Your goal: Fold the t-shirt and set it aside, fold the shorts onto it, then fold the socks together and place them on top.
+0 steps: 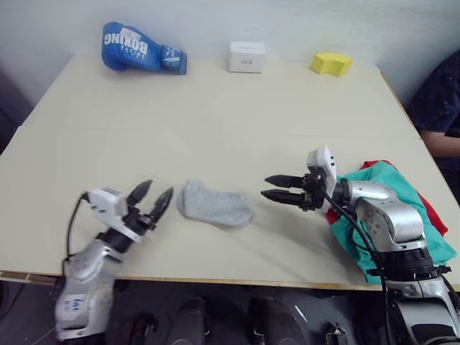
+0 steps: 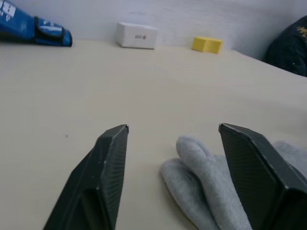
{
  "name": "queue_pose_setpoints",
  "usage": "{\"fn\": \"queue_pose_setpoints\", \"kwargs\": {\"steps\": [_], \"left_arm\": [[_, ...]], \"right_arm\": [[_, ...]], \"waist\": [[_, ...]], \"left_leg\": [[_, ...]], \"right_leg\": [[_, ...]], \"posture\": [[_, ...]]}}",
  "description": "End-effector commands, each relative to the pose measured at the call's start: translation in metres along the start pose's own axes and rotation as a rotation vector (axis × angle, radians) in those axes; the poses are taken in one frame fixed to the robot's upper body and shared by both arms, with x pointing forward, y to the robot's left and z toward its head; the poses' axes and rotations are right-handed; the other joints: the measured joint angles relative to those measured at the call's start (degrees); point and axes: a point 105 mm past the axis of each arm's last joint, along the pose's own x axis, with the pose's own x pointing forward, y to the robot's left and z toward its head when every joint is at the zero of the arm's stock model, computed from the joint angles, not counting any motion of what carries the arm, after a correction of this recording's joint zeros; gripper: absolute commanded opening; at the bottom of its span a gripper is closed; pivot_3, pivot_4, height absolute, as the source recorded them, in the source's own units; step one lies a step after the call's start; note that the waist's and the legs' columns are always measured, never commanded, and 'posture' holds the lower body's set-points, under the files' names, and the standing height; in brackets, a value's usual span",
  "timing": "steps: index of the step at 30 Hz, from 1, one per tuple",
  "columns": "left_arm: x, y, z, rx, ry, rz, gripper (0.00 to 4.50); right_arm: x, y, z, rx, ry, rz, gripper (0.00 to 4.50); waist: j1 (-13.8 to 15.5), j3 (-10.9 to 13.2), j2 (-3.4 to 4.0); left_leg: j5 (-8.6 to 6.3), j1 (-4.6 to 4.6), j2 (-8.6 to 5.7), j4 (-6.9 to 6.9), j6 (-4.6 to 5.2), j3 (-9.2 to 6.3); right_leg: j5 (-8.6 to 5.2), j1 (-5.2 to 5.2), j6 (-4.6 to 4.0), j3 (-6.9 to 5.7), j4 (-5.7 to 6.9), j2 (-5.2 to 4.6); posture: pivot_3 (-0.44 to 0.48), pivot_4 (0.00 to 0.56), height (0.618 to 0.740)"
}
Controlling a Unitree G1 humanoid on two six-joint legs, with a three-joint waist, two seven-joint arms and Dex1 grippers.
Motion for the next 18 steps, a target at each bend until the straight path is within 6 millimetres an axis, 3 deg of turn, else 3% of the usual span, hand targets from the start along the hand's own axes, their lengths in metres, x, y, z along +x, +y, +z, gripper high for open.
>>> {"fn": "queue_pose_setpoints", "kwargs": {"steps": [1,3,7,10,13,15,18], "left_arm": [[0.012,-0.022,-0.005,0.140,0.102,-0.244,1.86],[0.025,-0.024,-0.019,0.222,0.169,-0.306,1.22],[0.047,-0.029,-0.042,0.273,0.229,-0.313,0.02],[0.060,-0.034,-0.059,0.255,0.234,-0.239,0.02],[0.057,-0.031,-0.071,0.276,0.286,-0.188,0.02],[0.053,-0.020,-0.076,0.305,0.326,-0.129,0.02],[0.045,0.015,-0.065,0.270,0.299,0.066,0.02]], "right_arm": [[0.032,0.019,-0.001,-0.116,-0.055,0.000,0.67],[0.056,0.026,-0.014,-0.157,-0.043,-0.024,0.00],[0.076,0.027,-0.033,-0.105,-0.060,-0.143,0.00],[0.074,0.024,-0.062,-0.156,0.020,-0.218,0.00],[0.063,0.016,-0.071,-0.129,0.047,-0.286,0.00],[0.057,0.015,-0.074,-0.117,0.062,-0.302,0.00],[0.045,0.015,-0.080,-0.111,0.093,-0.299,0.00]], "waist": [[0.13,-0.01,-0.01],[0.19,-0.06,0.11],[-0.05,-0.08,0.14],[0.01,-0.08,0.13],[-0.04,-0.08,0.13],[-0.13,-0.08,0.13],[-0.13,-0.09,0.13]], "left_leg": [[0.00,0.00,-0.01,0.00,0.00,0.01],[0.03,0.01,-0.05,-0.01,-0.05,0.03],[0.10,-0.03,-0.12,-0.07,-0.10,0.08],[0.17,-0.04,-0.13,-0.08,-0.25,0.14],[0.27,-0.05,-0.12,-0.09,-0.03,0.19],[0.28,-0.01,-0.08,-0.08,-0.03,0.22],[0.04,0.15,-0.04,-0.09,-0.04,0.26]], "right_leg": [[0.00,0.01,0.00,0.02,0.00,0.00],[0.02,-0.01,-0.03,0.00,0.01,0.00],[0.05,-0.08,-0.05,0.08,0.01,-0.04],[0.07,-0.07,-0.01,0.10,0.03,-0.03],[0.08,-0.06,0.02,0.09,0.08,0.00],[0.08,-0.07,0.02,0.13,0.04,0.02],[0.08,-0.04,0.02,0.21,0.09,0.01]], "posture": [[0.000,0.150,0.740],[0.000,0.150,0.740],[0.000,0.150,0.740],[0.000,0.150,0.740],[0.000,0.150,0.740],[0.000,0.150,0.740],[0.000,0.150,0.740]]}}
